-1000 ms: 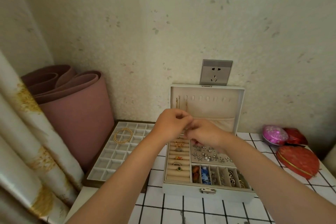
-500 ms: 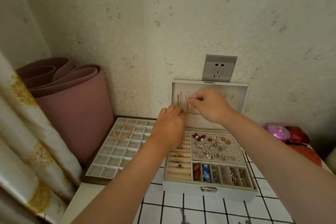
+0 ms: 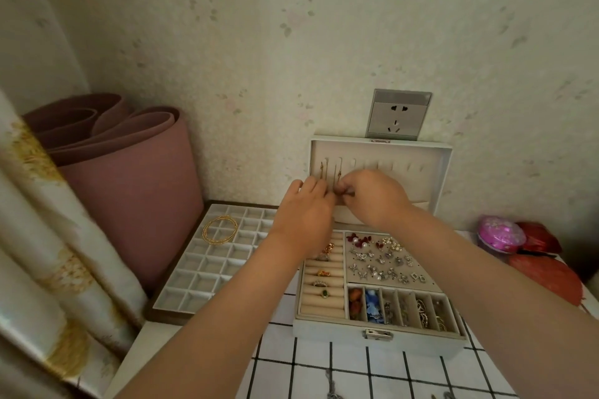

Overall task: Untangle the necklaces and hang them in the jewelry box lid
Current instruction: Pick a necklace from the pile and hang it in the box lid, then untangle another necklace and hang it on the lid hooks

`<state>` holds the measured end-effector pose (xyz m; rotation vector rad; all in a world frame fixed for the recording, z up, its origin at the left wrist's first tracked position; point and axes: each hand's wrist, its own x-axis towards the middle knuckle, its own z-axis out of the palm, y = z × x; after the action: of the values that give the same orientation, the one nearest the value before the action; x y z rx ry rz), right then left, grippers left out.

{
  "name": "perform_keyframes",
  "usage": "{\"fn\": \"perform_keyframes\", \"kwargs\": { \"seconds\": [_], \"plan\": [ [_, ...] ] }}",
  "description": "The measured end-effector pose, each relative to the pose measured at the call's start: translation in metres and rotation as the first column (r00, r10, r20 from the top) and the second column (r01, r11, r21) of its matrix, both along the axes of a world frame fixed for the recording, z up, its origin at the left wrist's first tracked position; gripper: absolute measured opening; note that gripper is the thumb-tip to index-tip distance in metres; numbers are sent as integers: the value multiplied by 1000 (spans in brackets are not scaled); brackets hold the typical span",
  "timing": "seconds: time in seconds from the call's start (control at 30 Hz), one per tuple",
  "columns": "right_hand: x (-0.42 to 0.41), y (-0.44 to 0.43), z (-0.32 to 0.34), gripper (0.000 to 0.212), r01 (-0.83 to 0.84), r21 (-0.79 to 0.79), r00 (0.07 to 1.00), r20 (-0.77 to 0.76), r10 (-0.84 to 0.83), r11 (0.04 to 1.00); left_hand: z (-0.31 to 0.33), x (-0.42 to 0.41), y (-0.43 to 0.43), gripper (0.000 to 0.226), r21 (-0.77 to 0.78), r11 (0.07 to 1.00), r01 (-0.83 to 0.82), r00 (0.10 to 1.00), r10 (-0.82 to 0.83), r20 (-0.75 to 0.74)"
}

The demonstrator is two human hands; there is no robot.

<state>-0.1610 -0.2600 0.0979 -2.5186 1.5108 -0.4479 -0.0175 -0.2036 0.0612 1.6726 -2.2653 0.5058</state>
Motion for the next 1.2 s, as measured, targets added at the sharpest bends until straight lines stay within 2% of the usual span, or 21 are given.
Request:
{"fn": "perform_keyframes", "kwargs": {
  "seconds": [0.13, 0.27, 0.43, 0.63, 0.77, 0.93, 1.07, 1.2],
  "plan": [
    [-2, 7, -5, 28, -42, 45, 998, -40, 44, 998, -2, 2, 0, 29, -14, 1000, 20, 1000, -20, -22],
    [-10, 18, 1, 28, -42, 75, 998, 46, 38, 996, 0, 3, 9, 36, 4, 999, 48, 997, -48, -54],
    [-24, 50, 13, 28, -33, 101, 989, 147, 18, 994, 16, 1, 45, 40, 58, 996, 62, 963, -44, -264],
    [-39, 124, 22, 19, -113, 186, 977, 199, 75, 976, 31, -12, 113, 18, 201, 976, 81, 892, 19, -452],
    [-50, 172, 9, 13, -152, 298, 986, 108, 125, 943, 25, -22, 154, 14, 333, 939, 84, 892, 78, -446],
    [-61, 211, -12, 16, -165, 379, 982, -21, 186, 911, -2, -20, 188, 10, 560, 826, 64, 912, 179, -369],
    [-62, 223, -30, 17, -125, 398, 979, -100, 179, 909, -19, -17, 207, 13, 601, 799, 33, 941, 177, -288],
    [-56, 229, -45, 22, -147, 423, 969, -119, 216, 894, -33, -20, 212, 29, 629, 777, 10, 949, 191, -251]
  ]
}}
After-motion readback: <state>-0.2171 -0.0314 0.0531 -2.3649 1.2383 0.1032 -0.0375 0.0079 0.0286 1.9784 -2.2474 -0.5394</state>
